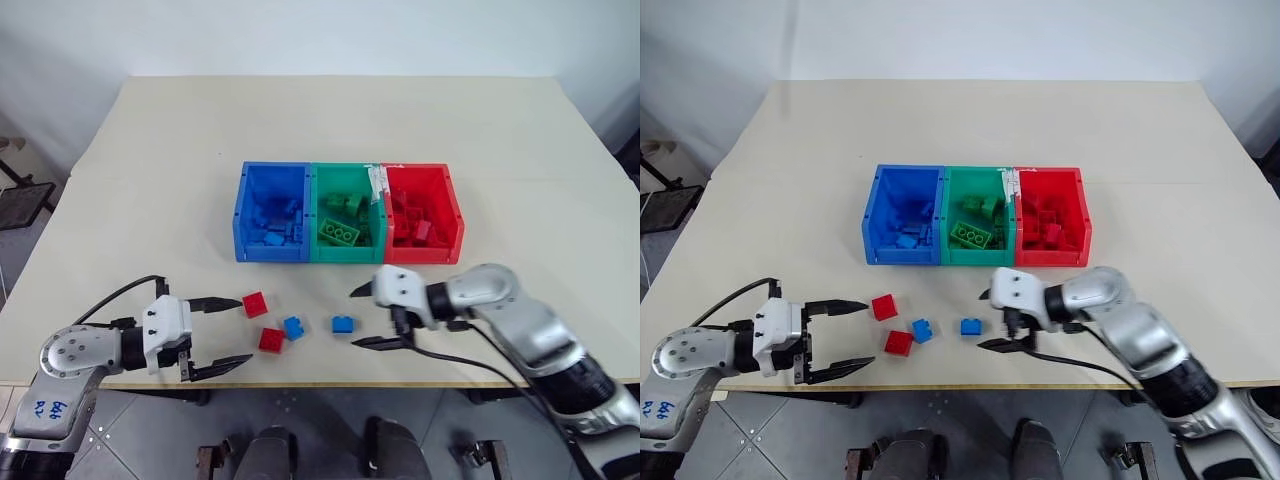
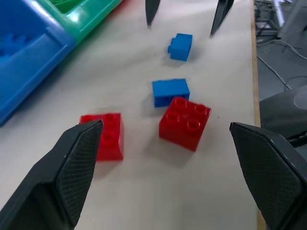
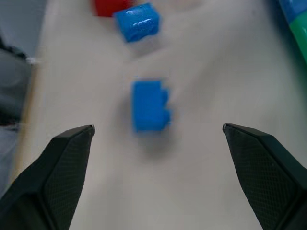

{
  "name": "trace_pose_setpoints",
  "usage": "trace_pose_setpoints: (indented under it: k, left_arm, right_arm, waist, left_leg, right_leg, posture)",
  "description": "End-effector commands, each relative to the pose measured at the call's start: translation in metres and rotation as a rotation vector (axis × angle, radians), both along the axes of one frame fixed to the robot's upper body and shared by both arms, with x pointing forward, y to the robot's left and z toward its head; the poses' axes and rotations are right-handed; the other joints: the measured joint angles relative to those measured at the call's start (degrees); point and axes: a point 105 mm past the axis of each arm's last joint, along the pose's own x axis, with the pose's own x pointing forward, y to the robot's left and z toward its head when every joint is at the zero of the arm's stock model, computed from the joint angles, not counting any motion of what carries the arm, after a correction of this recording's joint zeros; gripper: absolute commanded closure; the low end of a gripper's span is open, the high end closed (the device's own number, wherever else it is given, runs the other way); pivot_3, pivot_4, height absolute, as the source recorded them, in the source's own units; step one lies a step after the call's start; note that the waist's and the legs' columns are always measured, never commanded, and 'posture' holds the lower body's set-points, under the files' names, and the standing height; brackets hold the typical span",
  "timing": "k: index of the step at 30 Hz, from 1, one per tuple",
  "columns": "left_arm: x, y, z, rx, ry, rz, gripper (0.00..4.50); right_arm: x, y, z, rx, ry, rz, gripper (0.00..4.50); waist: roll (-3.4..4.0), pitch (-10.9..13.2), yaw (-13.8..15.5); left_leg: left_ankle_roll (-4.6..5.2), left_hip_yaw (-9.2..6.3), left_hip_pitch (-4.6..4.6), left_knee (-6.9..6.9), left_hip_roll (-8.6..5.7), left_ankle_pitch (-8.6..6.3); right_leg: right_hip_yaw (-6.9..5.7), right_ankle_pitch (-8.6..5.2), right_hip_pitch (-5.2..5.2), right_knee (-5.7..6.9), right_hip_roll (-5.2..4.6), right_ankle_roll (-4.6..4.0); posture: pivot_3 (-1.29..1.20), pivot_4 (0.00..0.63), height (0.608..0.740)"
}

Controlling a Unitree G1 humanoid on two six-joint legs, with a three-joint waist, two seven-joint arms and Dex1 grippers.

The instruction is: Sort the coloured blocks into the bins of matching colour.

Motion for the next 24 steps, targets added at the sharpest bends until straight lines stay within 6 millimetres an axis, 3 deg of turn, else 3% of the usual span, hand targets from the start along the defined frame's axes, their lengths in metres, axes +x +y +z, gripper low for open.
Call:
trace_pose_setpoints:
  k: [1, 7, 8, 12, 16, 19, 24]
  left_arm:
    - [-0.003, -0.002, 0.011, -0.009, -0.043, 0.001, 0.0]
    - [-0.002, -0.001, 0.013, -0.019, -0.055, 0.022, 0.0]
    - [-0.002, -0.001, 0.014, -0.024, -0.059, 0.029, 0.0]
    - [-0.003, 0.002, 0.018, -0.06, -0.065, 0.058, 0.0]
    - [0.003, 0.013, 0.031, -0.192, -0.12, 0.208, 0.0]
    - [0.004, 0.024, 0.034, -0.28, -0.15, 0.337, 0.0]
    - [-0.002, 0.03, 0.029, -0.291, -0.156, 0.415, 0.0]
  right_arm:
    - [0.006, -0.003, -0.001, -0.039, -0.033, -0.025, 1.32]
    - [0.005, 0.008, 0.001, -0.004, -0.017, 0.006, 3.47]
    - [0.007, 0.008, 0.004, 0.005, -0.018, 0.003, 3.61]
    - [0.016, 0.01, 0.023, 0.077, -0.029, -0.025, 3.61]
    - [0.044, 0.042, 0.09, 0.355, -0.084, -0.092, 3.61]
    - [0.069, 0.068, 0.12, 0.472, -0.139, -0.152, 3.61]
    - [0.092, 0.096, 0.129, 0.505, -0.202, -0.197, 3.61]
  waist:
    - [-0.02, -0.01, 0.31]
    - [-0.02, -0.01, -0.06]
    - [-0.02, -0.01, -0.23]
    - [-0.02, -0.01, -0.83]
    - [-0.01, -0.01, -1.94]
    - [-0.04, -0.03, -2.71]
    - [-0.08, -0.06, -2.7]
  left_leg:
    - [0.01, 0.01, -0.01, 0.01, -0.02, -0.01]
    - [0.02, 0.03, 0.02, 0.01, 0.02, -0.01]
    - [0.02, 0.03, 0.02, 0.01, 0.03, -0.01]
    - [0.02, 0.02, 0.02, 0.0, 0.02, -0.01]
    - [0.01, 0.05, 0.02, -0.01, 0.05, 0.0]
    - [-0.03, -0.08, 0.06, -0.04, 0.08, 0.0]
    - [-0.1, -0.09, 0.13, -0.15, 0.06, -0.06]
  right_leg:
    - [0.0, 0.01, 0.01, -0.01, -0.02, 0.01]
    - [-0.02, 0.01, 0.0, 0.02, 0.02, 0.01]
    - [-0.02, 0.01, 0.0, 0.02, 0.02, 0.0]
    - [-0.02, 0.01, 0.0, 0.02, 0.02, 0.0]
    - [0.0, 0.01, -0.05, 0.08, 0.02, -0.01]
    - [-0.05, 0.02, -0.07, 0.2, 0.04, -0.02]
    - [-0.17, 0.02, -0.07, 0.23, 0.04, -0.02]
  posture:
    - [0.0, 0.15, 0.74]
    - [0.0, 0.15, 0.74]
    - [0.0, 0.15, 0.74]
    - [0.0, 0.15, 0.74]
    - [0.0, 0.15, 0.74]
    - [0.0, 0.15, 0.74]
    - [0.0, 0.15, 0.74]
